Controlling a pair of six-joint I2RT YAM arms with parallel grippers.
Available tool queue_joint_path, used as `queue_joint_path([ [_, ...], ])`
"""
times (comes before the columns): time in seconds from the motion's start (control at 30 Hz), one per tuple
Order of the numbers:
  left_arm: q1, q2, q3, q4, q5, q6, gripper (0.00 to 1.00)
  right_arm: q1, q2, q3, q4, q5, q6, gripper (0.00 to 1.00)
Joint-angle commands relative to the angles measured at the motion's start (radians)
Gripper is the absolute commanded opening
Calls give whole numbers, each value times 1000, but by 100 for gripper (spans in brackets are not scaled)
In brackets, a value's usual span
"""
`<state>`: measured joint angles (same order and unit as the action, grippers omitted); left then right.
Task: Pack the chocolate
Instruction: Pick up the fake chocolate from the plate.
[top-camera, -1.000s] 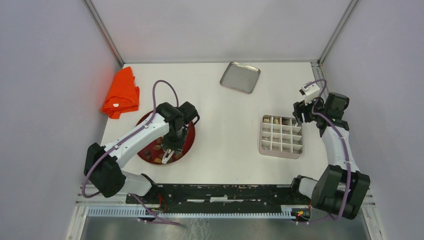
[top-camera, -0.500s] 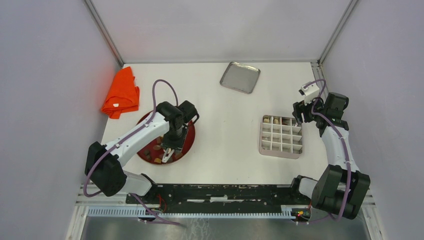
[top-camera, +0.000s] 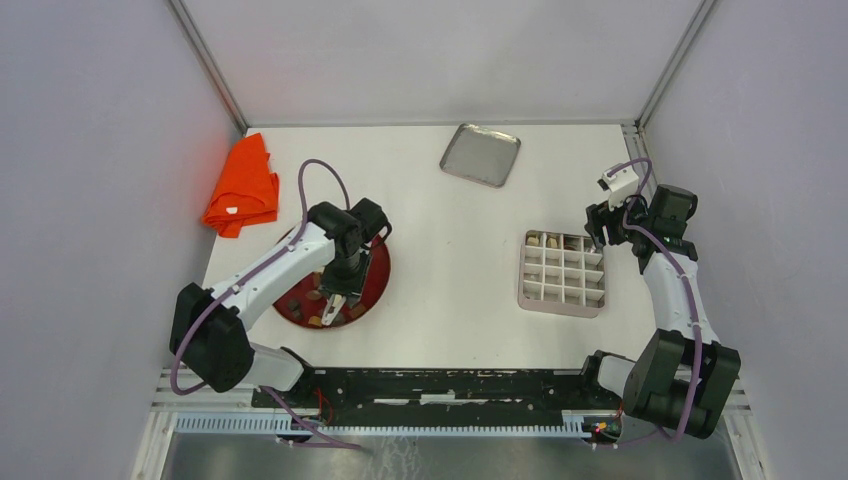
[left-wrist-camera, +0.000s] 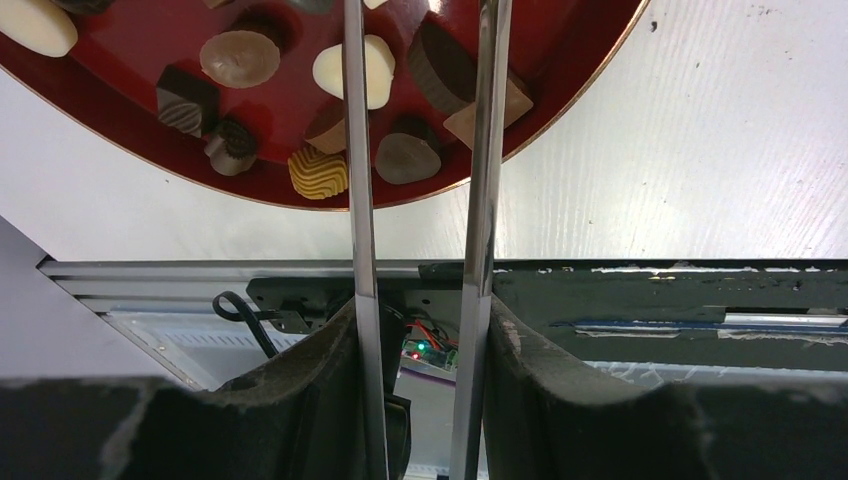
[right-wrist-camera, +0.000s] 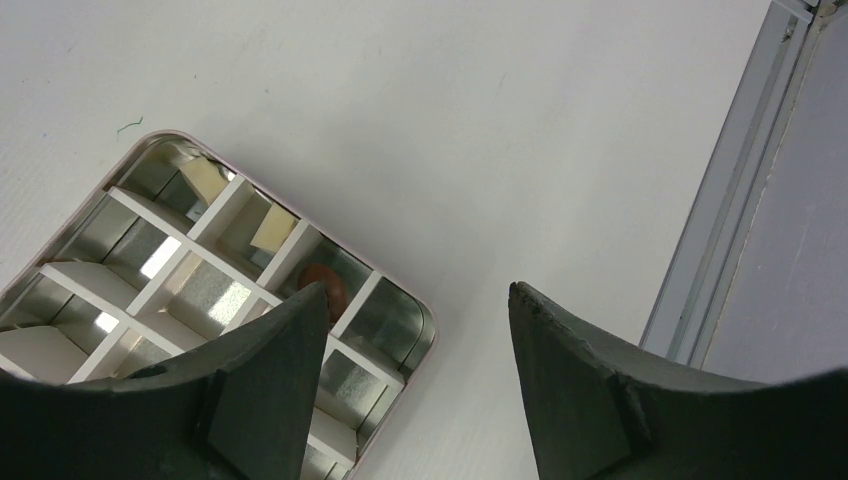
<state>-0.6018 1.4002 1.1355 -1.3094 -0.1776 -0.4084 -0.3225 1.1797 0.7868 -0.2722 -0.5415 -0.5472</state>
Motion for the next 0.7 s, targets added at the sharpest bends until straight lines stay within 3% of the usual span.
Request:
queue_joint_path([
  [0.0, 9, -5, -9, 22, 22, 37, 46, 3, 6, 32, 8, -8, -8, 72],
  [0.5, 23, 4, -42, 45, 58, 26, 46, 3, 5, 31, 8, -9, -9, 72],
  [0.67, 23, 4, -43, 45, 66, 25, 41, 2, 5, 31, 7, -9, -11, 72],
])
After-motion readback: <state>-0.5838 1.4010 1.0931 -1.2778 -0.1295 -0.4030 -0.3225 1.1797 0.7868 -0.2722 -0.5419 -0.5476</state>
